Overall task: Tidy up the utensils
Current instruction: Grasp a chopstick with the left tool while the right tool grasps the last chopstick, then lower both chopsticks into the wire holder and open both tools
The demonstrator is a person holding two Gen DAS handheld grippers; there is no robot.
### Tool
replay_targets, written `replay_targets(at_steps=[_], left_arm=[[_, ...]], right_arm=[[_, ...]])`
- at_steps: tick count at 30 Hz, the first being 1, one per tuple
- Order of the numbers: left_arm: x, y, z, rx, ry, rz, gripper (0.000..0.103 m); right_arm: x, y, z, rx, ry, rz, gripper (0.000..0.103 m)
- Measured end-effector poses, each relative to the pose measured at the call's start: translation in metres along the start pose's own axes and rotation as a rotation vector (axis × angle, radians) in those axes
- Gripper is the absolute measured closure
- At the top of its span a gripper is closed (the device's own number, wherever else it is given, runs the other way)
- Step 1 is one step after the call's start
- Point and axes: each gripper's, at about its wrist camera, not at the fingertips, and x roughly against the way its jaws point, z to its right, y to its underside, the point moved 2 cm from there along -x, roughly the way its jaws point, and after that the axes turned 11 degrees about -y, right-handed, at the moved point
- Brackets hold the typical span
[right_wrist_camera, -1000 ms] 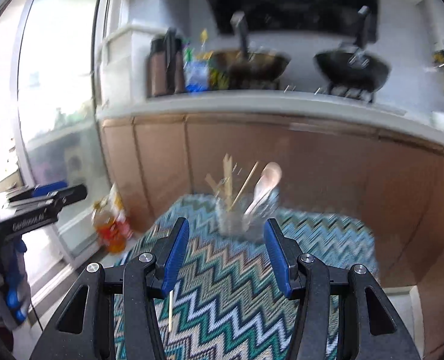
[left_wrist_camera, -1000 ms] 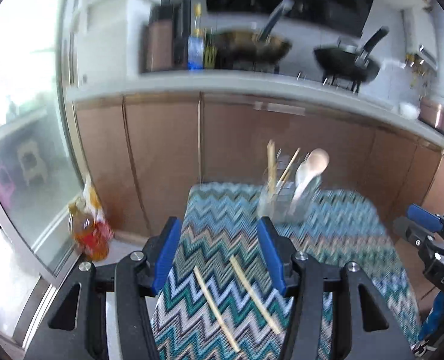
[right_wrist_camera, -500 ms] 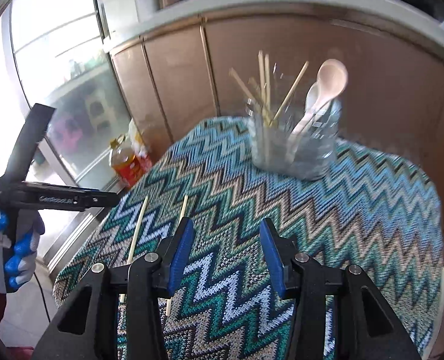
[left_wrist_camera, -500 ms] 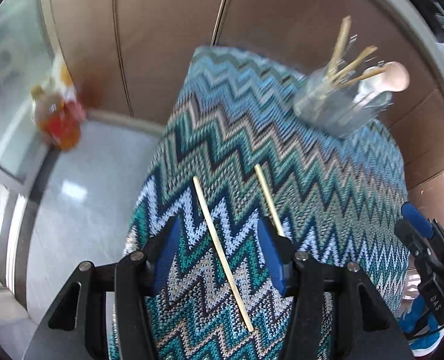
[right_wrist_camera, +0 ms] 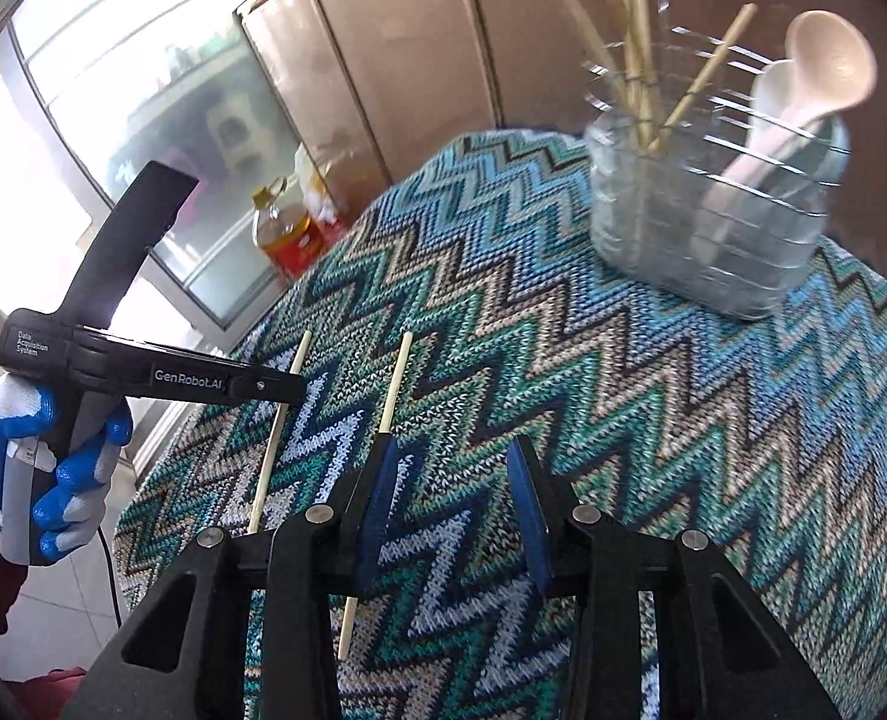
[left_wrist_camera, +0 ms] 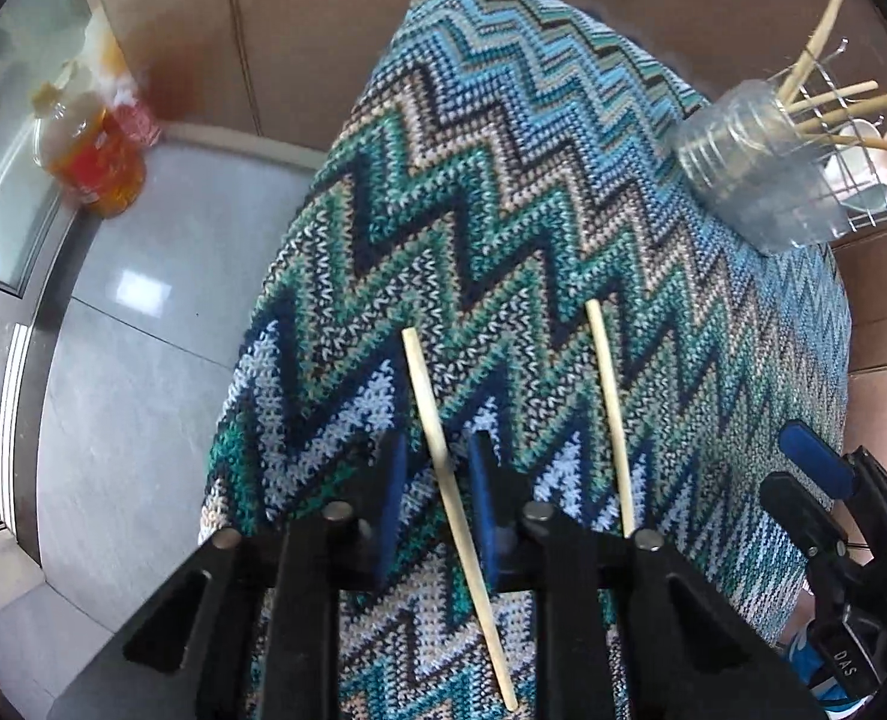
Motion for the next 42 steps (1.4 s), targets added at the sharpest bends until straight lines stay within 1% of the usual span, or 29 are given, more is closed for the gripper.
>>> replay_targets(at_steps=[1, 4, 8, 10, 12, 14, 17, 19, 20, 22, 24, 27, 33, 38, 42], left_arm=[[-0.001, -0.001, 0.000, 0.001, 0.001, 0.000, 0.089], [-0.003, -0.003, -0.003, 0.002, 0.017, -0.001, 0.093], [-0.007, -0.005, -0.012, 0.012, 0.064, -0.003, 0.094], [-0.008, -0.005, -0.014, 0.006, 0.077, 0.002, 0.094], [-0.010, -0.005, -0.016, 0.001, 0.086, 0.007, 0.094], [-0.011, -0.006, -0.017, -0.001, 0.091, 0.007, 0.095], [-0.012, -0.006, -0.020, -0.007, 0.101, 0.008, 0.094], [-0.011, -0.005, -0.019, -0.004, 0.113, 0.007, 0.095], [-0.011, -0.005, -0.020, -0.001, 0.118, 0.005, 0.095], [-0.010, -0.005, -0.021, -0.002, 0.121, 0.007, 0.095], [-0.010, -0.005, -0.021, -0.008, 0.115, 0.014, 0.095], [-0.009, -0.004, -0.018, -0.014, 0.098, 0.021, 0.095], [-0.007, -0.003, -0.012, -0.003, 0.070, 0.026, 0.095], [0.000, 0.000, -0.014, 0.027, 0.097, 0.059, 0.096], [0.013, 0.006, -0.015, 0.023, 0.099, 0.100, 0.096]], right_arm=[[-0.005, -0.002, -0.001, 0.002, -0.001, -0.014, 0.066], [-0.019, -0.009, -0.003, 0.003, -0.014, -0.052, 0.068], [-0.047, -0.022, -0.009, 0.002, -0.040, -0.125, 0.072], [-0.061, -0.027, -0.013, 0.008, -0.039, -0.158, 0.073], [-0.076, -0.034, -0.016, 0.015, -0.029, -0.194, 0.073], [-0.089, -0.040, -0.019, 0.023, 0.001, -0.225, 0.073], [-0.104, -0.042, -0.018, 0.021, 0.038, -0.261, 0.073], [-0.109, -0.043, -0.018, 0.026, 0.051, -0.267, 0.074], [-0.113, -0.043, -0.018, 0.025, 0.054, -0.269, 0.075], [-0.116, -0.044, -0.019, 0.030, 0.069, -0.270, 0.081], [-0.117, -0.043, -0.018, 0.028, 0.073, -0.269, 0.089], [-0.111, -0.040, -0.013, 0.008, 0.052, -0.251, 0.095], [-0.075, -0.028, -0.006, -0.015, 0.009, -0.186, 0.098], [-0.032, -0.014, -0.006, -0.027, -0.022, -0.086, 0.098], [0.004, -0.005, -0.008, -0.030, -0.043, 0.013, 0.098]])
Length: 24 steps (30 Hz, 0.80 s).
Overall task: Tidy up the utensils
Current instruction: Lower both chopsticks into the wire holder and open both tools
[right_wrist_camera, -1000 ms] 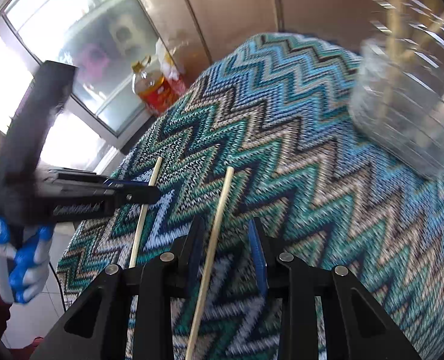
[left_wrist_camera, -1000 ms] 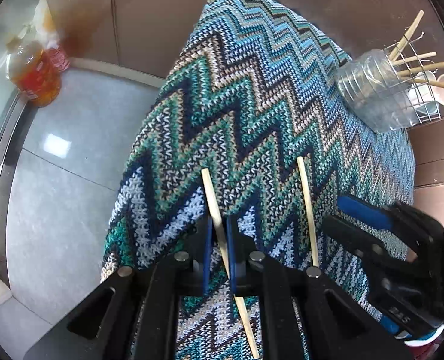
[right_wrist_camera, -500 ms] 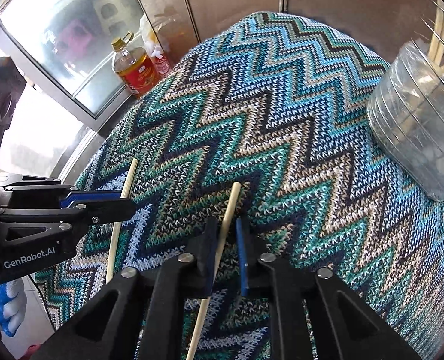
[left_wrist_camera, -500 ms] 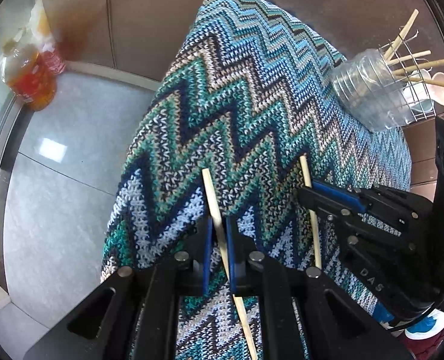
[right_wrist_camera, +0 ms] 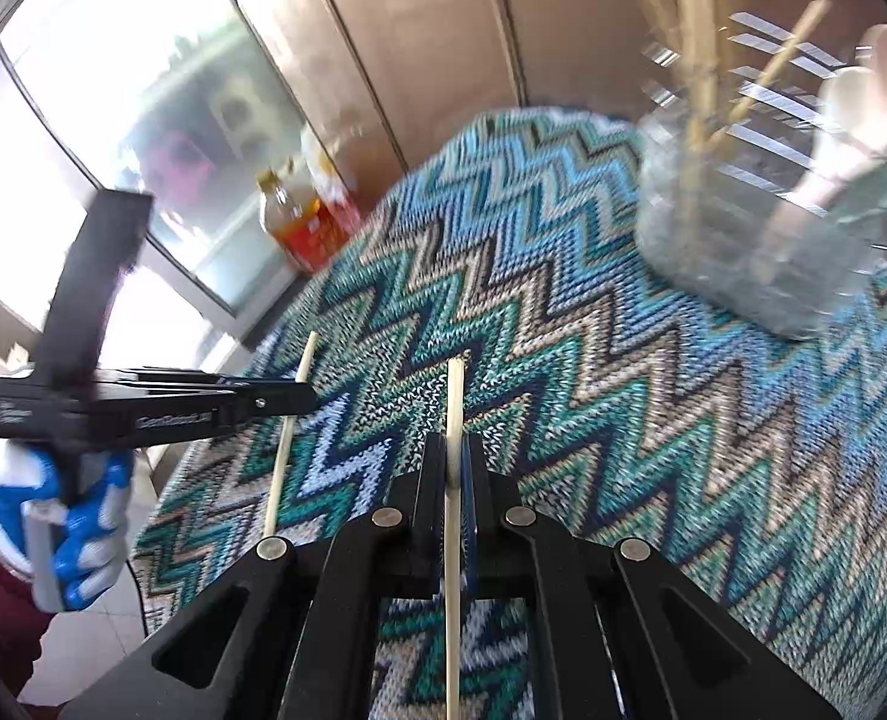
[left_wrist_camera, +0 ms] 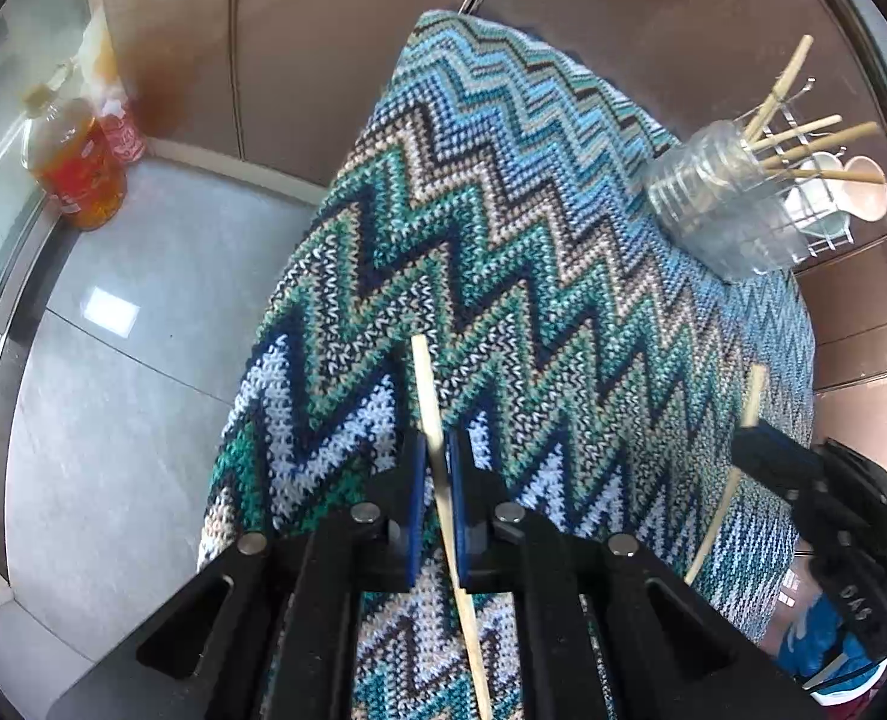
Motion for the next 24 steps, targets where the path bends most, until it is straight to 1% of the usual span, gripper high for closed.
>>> replay_targets(at_steps=[4, 8, 16, 24], left_arm=[[0.022, 0.004, 0.002, -0.014, 0.013, 0.063, 0.097], [0.045, 0.010, 0.008, -0.033, 0.033, 0.130, 0.097], [0.083, 0.026, 0.021, -0.060, 0.064, 0.228, 0.098], [0.115, 0.037, 0.034, -0.094, 0.100, 0.315, 0.098]], right_arm=[[0.035, 0.013, -0.006, -0.001, -0.008, 0.099, 0.098], [0.065, 0.023, -0.007, -0.005, -0.003, 0.176, 0.098], [0.101, 0.040, -0.017, -0.011, 0.011, 0.271, 0.098], [0.119, 0.050, -0.027, -0.001, 0.030, 0.337, 0.098]])
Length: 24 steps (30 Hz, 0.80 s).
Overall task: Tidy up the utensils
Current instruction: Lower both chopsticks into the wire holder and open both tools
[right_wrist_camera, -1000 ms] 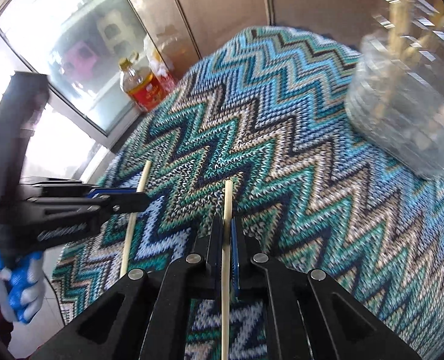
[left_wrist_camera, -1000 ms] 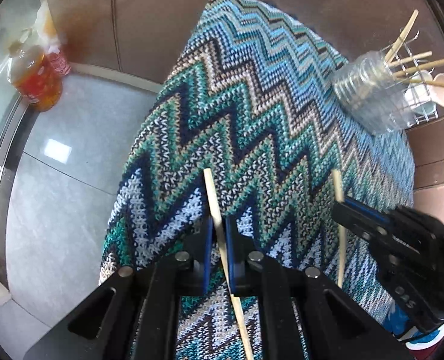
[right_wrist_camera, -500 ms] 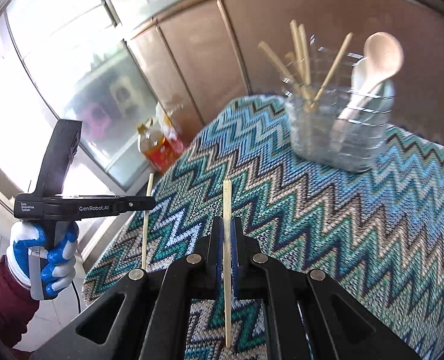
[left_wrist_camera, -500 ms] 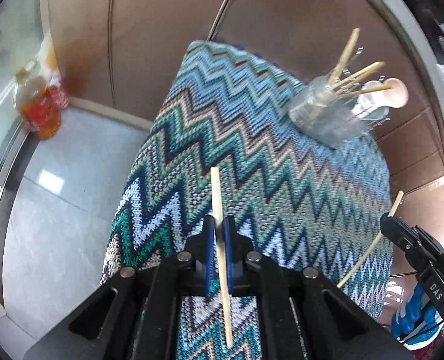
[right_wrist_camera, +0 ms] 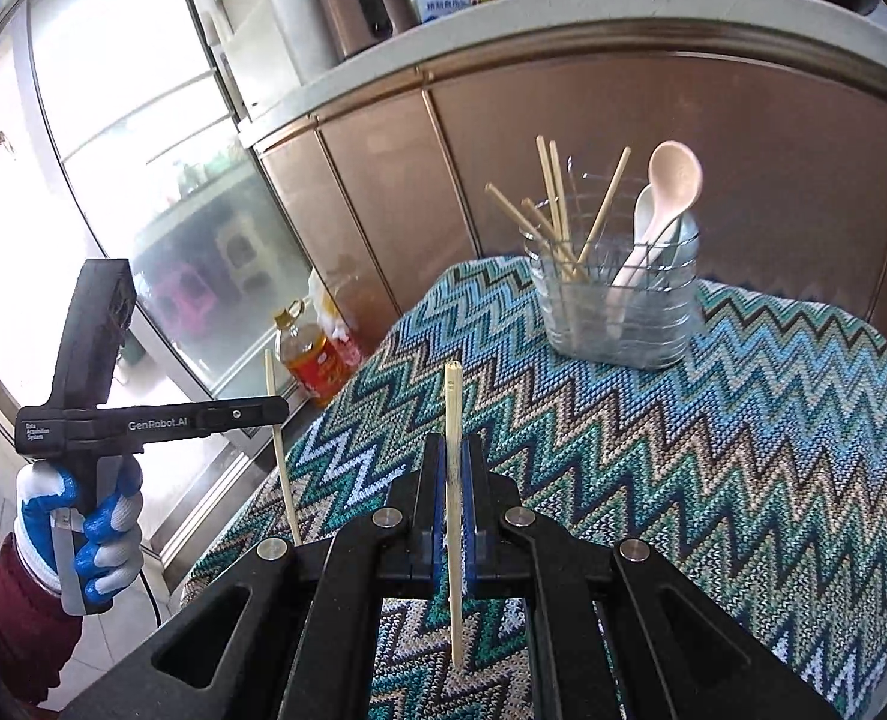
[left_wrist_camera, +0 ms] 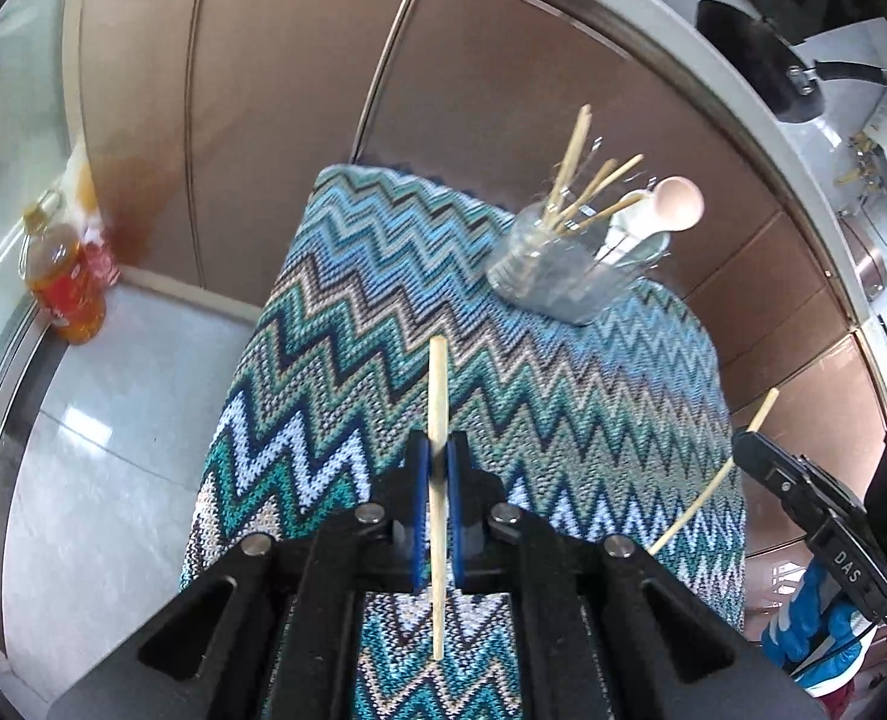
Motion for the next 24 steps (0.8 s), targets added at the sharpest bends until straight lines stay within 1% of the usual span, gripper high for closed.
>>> replay_targets(at_steps=[7, 12, 18, 24], left_arm=[[0.023, -0.005, 0.011, -0.014, 0.030, 0.057, 0.098], [0.047, -0.020, 0.016, -0.007, 0.060, 0.120, 0.098], [0.081, -0.053, 0.028, -0.010, 0.078, 0.240, 0.098], [0.113, -0.098, 0.049, -0.014, 0.108, 0.367, 0.098]], right_arm=[[0.015, -0.006, -0.002, -0.001, 0.004, 0.041, 0.098], [0.034, -0.020, -0.009, 0.034, 0.019, 0.094, 0.098], [0.065, -0.056, -0.017, 0.081, 0.045, 0.209, 0.098], [0.088, -0.101, -0.019, 0.129, 0.064, 0.321, 0.098]])
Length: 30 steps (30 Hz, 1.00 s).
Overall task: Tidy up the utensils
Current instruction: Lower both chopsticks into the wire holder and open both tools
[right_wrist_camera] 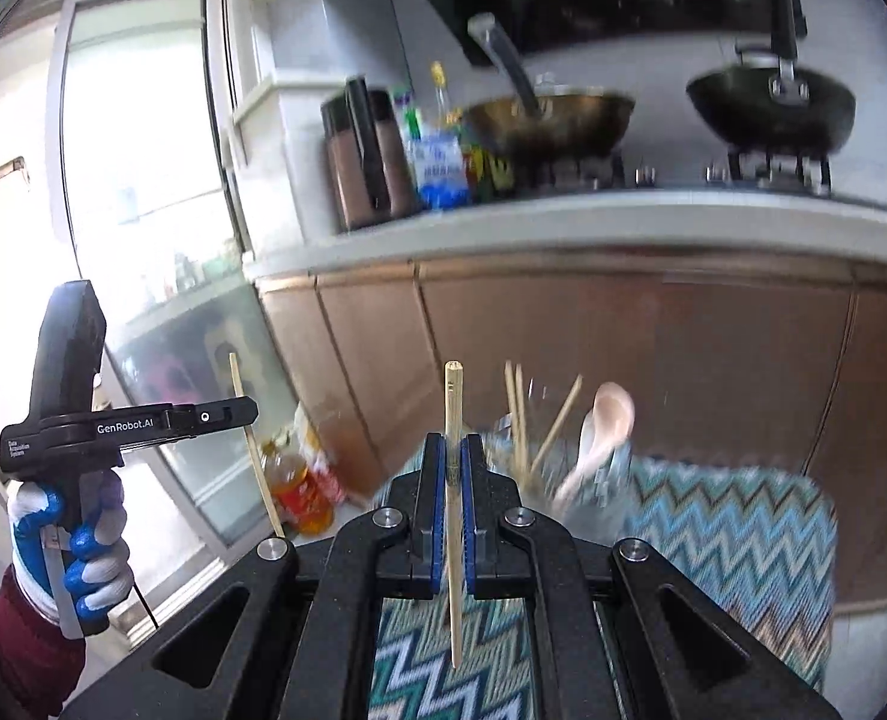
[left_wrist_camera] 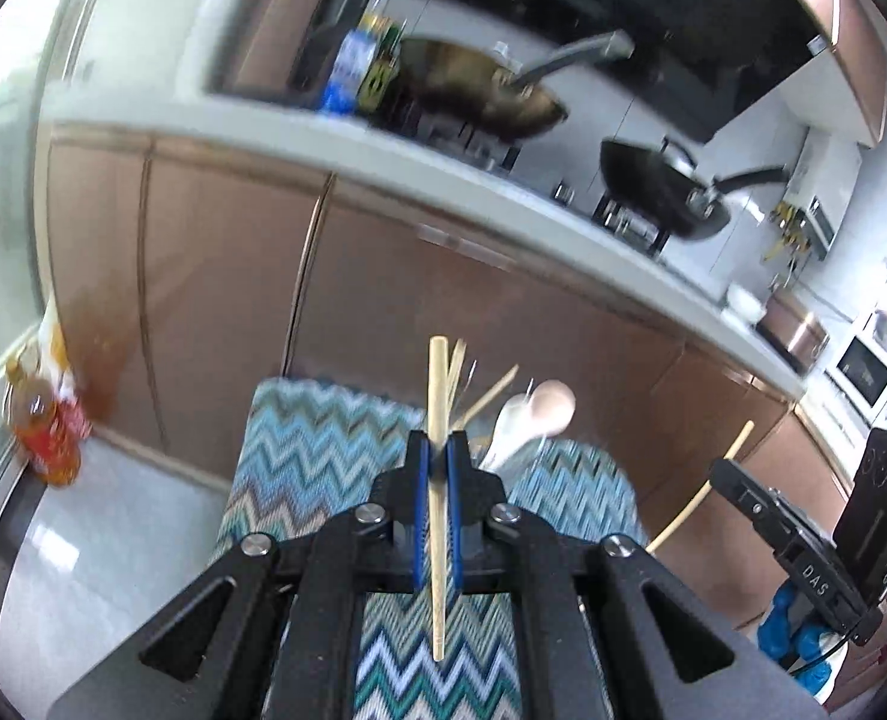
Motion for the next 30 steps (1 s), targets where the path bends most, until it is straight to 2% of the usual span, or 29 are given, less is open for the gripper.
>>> replay_targets(at_steps=[5, 13, 23, 30], left_arm=[[-0.006, -0.044, 0.021, -0.001, 0.012, 0.102, 0.098], [-0.052, -0.082, 0.052, 0.020, 0.009, 0.173, 0.098], [-0.147, -0.082, 0.058, 0.031, -0.028, 0.146, 0.098], [-0.190, -0.068, 0.056, 0.025, -0.050, 0.127, 0.098]], right_arm=[[-0.007, -0.030, 0.008, 0.031, 0.017, 0.095, 0.098], [-0.046, -0.058, 0.029, 0.059, 0.023, 0.166, 0.098], [-0.109, -0.043, 0.061, 0.081, 0.042, 0.131, 0.098], [-0.141, -0.024, 0.079, 0.084, 0.066, 0.094, 0.098]])
